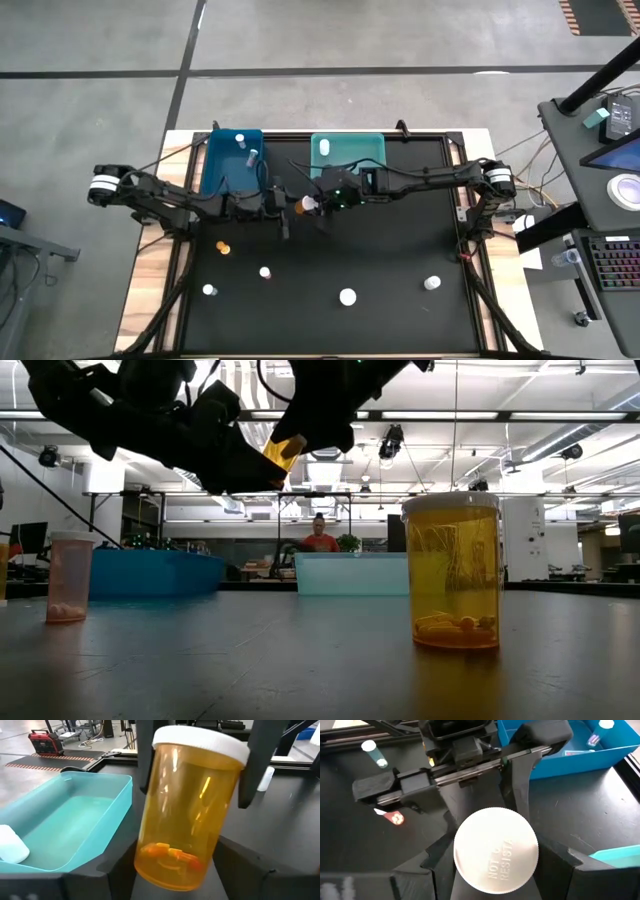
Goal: Pick and place medicine bottles into bin by pill shape (circle, oval)
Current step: Put the top orange capsule bottle into the blue bin
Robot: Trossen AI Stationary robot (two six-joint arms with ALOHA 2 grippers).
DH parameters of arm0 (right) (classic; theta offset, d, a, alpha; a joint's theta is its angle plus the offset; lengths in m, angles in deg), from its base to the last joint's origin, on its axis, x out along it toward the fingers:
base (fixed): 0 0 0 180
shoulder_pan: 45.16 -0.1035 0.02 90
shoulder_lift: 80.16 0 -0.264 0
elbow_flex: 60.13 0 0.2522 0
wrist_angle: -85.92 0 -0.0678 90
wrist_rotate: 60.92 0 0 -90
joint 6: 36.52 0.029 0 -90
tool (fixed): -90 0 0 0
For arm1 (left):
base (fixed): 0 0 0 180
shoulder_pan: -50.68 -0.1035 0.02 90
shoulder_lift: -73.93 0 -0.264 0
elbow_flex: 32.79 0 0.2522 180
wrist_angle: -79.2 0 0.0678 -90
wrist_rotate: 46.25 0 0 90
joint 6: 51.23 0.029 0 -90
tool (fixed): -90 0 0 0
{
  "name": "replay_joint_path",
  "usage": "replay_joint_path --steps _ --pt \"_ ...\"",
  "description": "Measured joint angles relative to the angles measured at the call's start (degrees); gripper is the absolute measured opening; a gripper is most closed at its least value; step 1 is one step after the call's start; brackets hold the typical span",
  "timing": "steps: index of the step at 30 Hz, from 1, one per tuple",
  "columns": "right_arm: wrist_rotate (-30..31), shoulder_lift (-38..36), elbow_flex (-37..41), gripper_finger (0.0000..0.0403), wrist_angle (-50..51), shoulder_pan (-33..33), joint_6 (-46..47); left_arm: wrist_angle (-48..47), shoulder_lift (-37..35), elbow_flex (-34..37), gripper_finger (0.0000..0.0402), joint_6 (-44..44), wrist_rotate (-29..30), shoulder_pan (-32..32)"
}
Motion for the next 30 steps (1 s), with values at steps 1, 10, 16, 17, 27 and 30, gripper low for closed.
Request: replay_joint_path --steps 1,10,16,17,27,30 --pt "-0.08 0.0 0.0 0.0201 0.0 0.0 -0.16 0.0 -0.06 0.0 0.0205 0.01 0.01 0.0" --pt "0.11 -0.02 0.0 0.0221 -0.32 -0.02 0.37 0.06 -0.32 0.0 0.0153 0.01 0.0 0.0" --pt "0.32 -2.52 0.0 0.0282 0.35 0.0 0.39 2.14 -0.68 0.08 0.0154 0.1 -0.04 0.24" --pt "0.32 -3.45 0.08 0.029 0.46 0.0 0.39 3.13 -0.68 0.17 0.0156 0.32 -0.04 0.4" --pt "0.73 -14.8 9.88 0.0298 -5.35 -2.1 -2.83 20.29 -0.68 4.53 0.016 2.01 -6.24 1.11" --pt "0.56 -16.61 15.64 0.0292 -13.98 -3.08 -4.82 23.39 -0.68 4.96 0.016 2.02 -7.78 1.11"
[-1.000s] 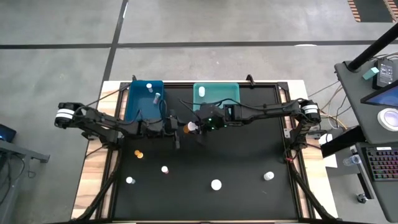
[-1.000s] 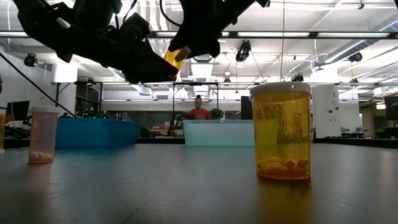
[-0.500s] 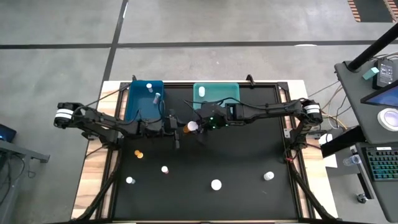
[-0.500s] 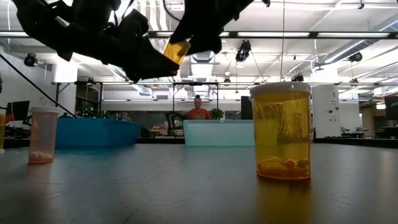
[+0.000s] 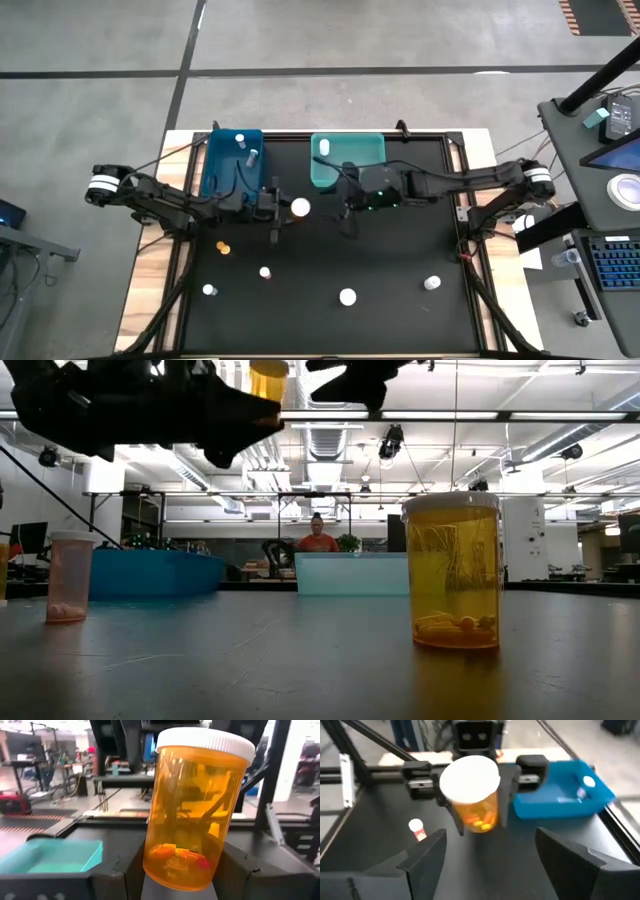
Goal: Pick and place medicine bottles into bin by pill shape (circle, oval)
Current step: Put the top orange capsule bottle into the blue bin
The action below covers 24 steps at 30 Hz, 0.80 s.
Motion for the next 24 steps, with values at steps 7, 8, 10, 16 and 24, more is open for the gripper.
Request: replay_joint_path --steps 7,8,10,16,24 --pt "0.02 2.13 11.67 0.029 -27.94 -0.7 -2.37 1.37 0.0 0.15 0.0161 -0.11 -1.29 0.0" --pt "0.02 2.82 12.78 0.029 -31.17 -0.7 -2.69 1.53 0.0 0.15 0.0161 -0.29 -1.3 0.0" --pt "0.01 4.54 14.32 0.029 -37.19 -0.7 -3.5 1.69 0.05 0.15 0.0161 -0.44 -1.31 -0.02" --pt "-0.11 9.69 14.81 0.029 -46.54 -0.83 -6.33 1.91 0.13 0.15 0.0162 -0.44 -1.31 -0.02" --pt "-0.2 13.73 10.95 0.0286 -47.04 -0.83 -8.44 1.96 0.13 0.28 0.0162 -0.44 -1.31 -0.04"
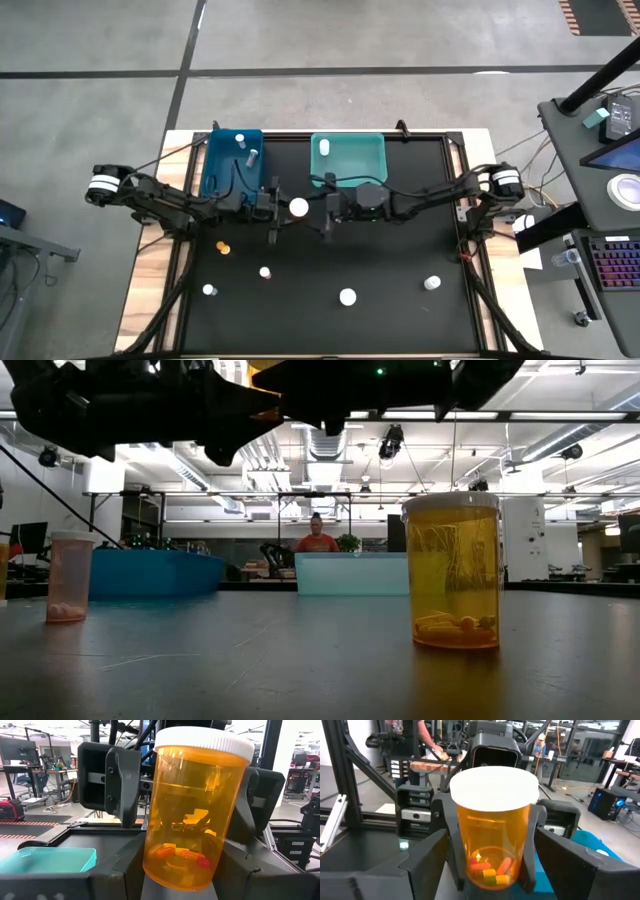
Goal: Pick and place medicine bottles into bin by pill shape (circle, oval)
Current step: Put the top orange capsule bottle into the blue bin
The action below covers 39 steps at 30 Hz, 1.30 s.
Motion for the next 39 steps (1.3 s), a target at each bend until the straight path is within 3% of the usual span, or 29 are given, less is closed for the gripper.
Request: replay_joint_path --steps 39 --pt "0.15 0.28 -0.29 0.0281 0.85 0.39 2.64 -0.04 0.0 0.6 0.0162 0.0 0.07 0.0"
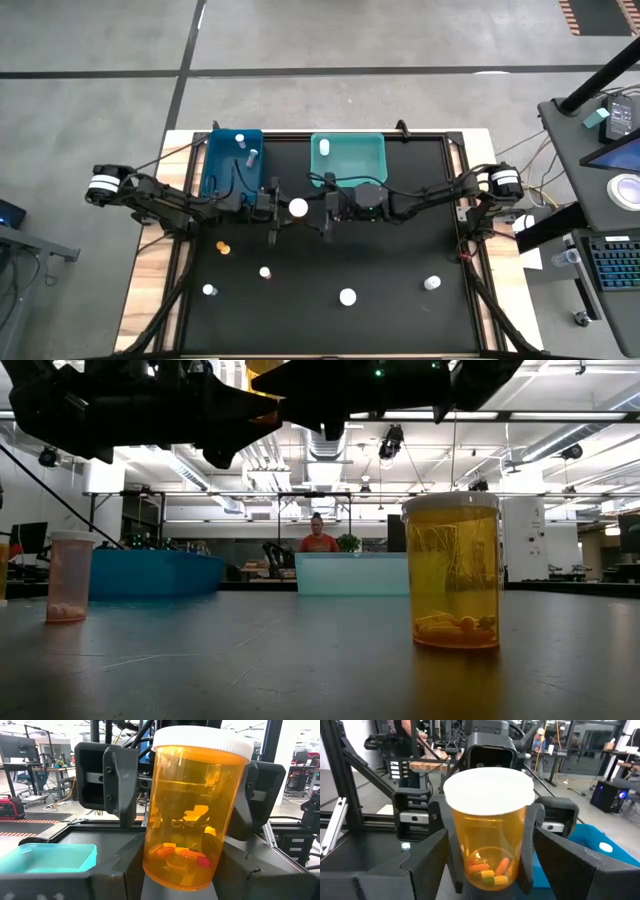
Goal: Pick and place medicine bottles into bin by pill shape (circle, oval)
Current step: Put the top orange capsule bottle into the blue bin
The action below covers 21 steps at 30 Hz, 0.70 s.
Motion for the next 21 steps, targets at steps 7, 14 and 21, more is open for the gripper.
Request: replay_joint_path --steps 7,14,21 --pt "-0.03 0.04 -0.06 0.0243 0.11 0.0 -1.76 -0.08 0.0 0.0 0.0162 0.0 0.04 0.0" --pt "-0.05 0.04 -0.22 0.017 0.12 0.0 -1.71 -0.13 0.0 0.0 0.0162 -0.04 0.07 0.02" --pt "-0.06 0.04 -0.22 0.0167 0.12 -0.01 -1.52 -0.15 0.0 0.0 0.0166 -0.07 1.05 0.04"
